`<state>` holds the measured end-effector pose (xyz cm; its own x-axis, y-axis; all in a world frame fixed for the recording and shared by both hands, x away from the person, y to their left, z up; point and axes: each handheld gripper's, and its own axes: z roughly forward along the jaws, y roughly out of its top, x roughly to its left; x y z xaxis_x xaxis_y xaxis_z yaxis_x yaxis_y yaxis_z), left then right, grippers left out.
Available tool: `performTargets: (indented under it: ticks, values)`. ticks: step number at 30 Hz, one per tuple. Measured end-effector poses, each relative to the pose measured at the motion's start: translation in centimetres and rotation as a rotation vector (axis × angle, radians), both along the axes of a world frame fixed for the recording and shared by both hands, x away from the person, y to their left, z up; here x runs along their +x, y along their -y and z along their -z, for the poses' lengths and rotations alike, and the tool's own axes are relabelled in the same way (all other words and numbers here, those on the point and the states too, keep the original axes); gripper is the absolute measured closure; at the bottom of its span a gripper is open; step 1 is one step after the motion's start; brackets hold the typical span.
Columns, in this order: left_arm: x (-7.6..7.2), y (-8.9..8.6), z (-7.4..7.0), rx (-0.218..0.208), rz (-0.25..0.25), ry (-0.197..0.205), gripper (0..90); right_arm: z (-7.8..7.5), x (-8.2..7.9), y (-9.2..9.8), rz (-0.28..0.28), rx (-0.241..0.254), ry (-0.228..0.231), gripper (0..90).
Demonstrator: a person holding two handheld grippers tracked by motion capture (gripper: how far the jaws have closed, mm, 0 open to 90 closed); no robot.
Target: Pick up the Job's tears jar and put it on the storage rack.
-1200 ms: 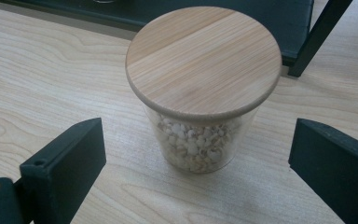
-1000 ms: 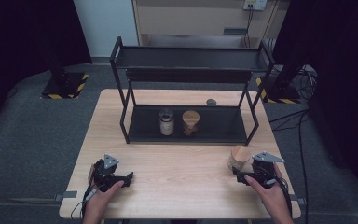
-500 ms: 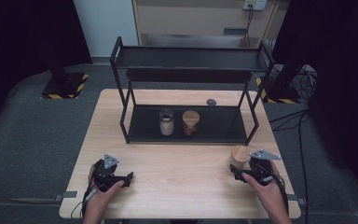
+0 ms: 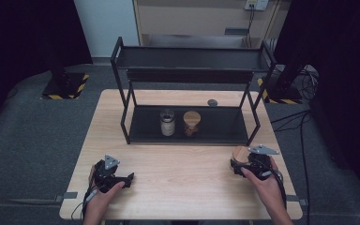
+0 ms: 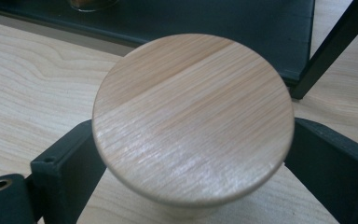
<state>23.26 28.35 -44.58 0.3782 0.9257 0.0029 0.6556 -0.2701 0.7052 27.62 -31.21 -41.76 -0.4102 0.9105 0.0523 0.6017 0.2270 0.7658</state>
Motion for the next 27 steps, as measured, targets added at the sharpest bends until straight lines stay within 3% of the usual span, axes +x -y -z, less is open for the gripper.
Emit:
performTargets:
  ticks: [19, 27]
  values:
    - [0.0, 0.0, 0.0, 0.000, 0.000, 0.000, 0.0, 0.6, -0.1, -0.8, -0.002, -0.011, 0.035, 24.8]
    - [0.0, 0.0, 0.0, 0.000, 0.000, 0.000, 0.0, 0.6, -0.5, -1.3, 0.004, -0.038, 0.057, 25.7]
